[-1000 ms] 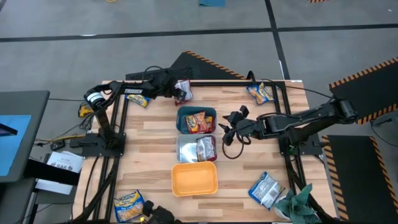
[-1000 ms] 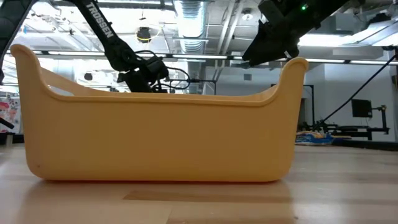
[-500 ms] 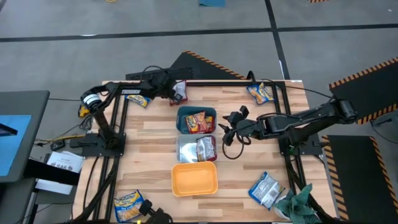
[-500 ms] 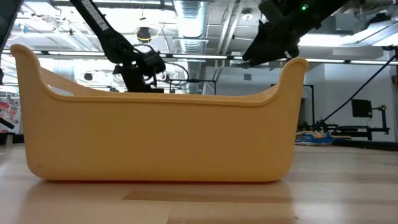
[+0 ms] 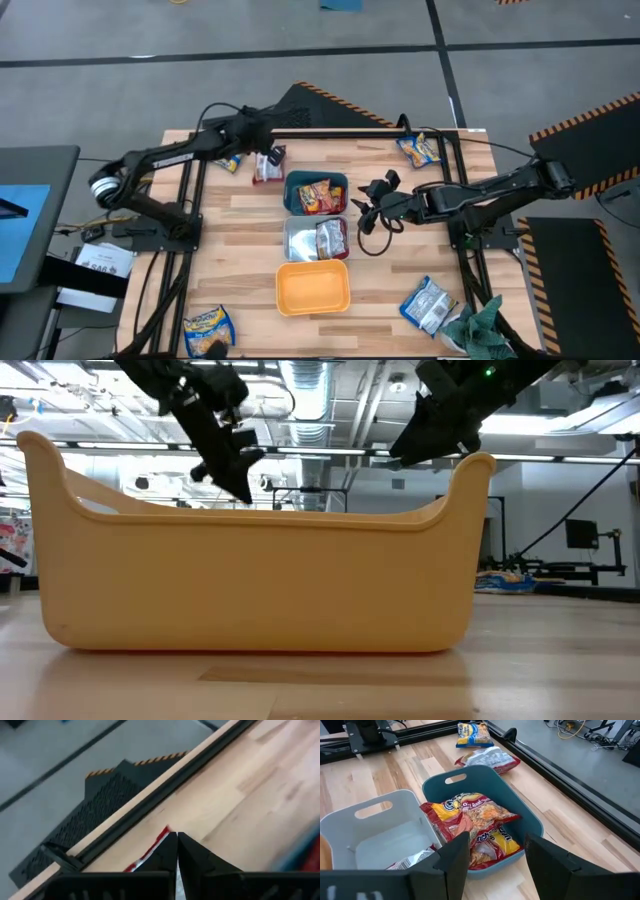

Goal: Sort Maruchan noodles
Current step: Put the red noodle pack into the white bin

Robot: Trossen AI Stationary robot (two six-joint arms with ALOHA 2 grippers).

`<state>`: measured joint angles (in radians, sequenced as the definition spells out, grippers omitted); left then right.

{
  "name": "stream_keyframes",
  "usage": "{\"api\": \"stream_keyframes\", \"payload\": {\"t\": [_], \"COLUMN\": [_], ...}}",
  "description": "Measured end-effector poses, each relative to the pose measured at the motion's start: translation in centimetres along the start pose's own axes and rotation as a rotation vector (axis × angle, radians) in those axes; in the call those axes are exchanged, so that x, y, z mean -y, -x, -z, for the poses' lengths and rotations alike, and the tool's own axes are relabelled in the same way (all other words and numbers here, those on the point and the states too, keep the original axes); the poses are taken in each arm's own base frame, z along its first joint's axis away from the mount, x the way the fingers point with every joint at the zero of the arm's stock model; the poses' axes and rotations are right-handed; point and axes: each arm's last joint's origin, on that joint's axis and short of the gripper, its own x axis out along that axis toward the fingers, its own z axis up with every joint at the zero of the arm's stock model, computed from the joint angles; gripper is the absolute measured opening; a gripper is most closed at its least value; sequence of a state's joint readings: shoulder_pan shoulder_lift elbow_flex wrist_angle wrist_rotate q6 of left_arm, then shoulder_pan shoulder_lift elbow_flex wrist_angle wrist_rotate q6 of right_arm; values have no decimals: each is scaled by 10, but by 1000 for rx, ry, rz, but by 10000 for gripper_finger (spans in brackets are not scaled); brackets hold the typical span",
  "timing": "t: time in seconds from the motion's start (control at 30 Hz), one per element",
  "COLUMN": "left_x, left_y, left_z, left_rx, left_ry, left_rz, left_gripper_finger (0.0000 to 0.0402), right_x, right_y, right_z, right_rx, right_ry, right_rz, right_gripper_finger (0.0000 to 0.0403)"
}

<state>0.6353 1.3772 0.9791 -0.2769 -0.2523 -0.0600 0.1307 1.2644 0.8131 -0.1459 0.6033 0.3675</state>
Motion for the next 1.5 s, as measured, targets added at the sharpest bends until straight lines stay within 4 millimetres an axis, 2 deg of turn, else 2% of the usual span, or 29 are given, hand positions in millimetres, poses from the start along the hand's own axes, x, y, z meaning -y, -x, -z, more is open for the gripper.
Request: {"api": "stream_keyframes", "payload": {"t": [0.17, 0.33, 0.7, 0.83, 1.0, 1.1, 1.5], "left_x": [9, 8, -8, -12, -13, -10, -2], "left_y": [22, 19, -9, -14, -16, -23, -81], "left_z": [-1, 10, 59, 69, 72, 75, 102], "left_rx": [13, -47, -42, -25, -9, -18, -85], "left_ry": [-63, -37, 246, 297, 336, 345, 396], "left_rz": [42, 36, -23, -35, -64, -87, -151], "left_gripper_finger": [0, 12, 141, 177, 201, 204, 204], "right_x": [0, 0, 0, 0, 0, 0, 1], "right_y": [0, 0, 0, 0, 0, 0, 0], "right_z": [0, 0, 0, 0, 0, 0, 0], "right_rx": [0, -1, -3, -3, -3, -2, -4], "right_ry": [0, -3, -21, -22, -23, -23, -22], "right_rz": [0, -1, 0, 0, 0, 0, 2], "right_gripper_finger": [210, 210, 210, 210, 210, 210, 210]}}
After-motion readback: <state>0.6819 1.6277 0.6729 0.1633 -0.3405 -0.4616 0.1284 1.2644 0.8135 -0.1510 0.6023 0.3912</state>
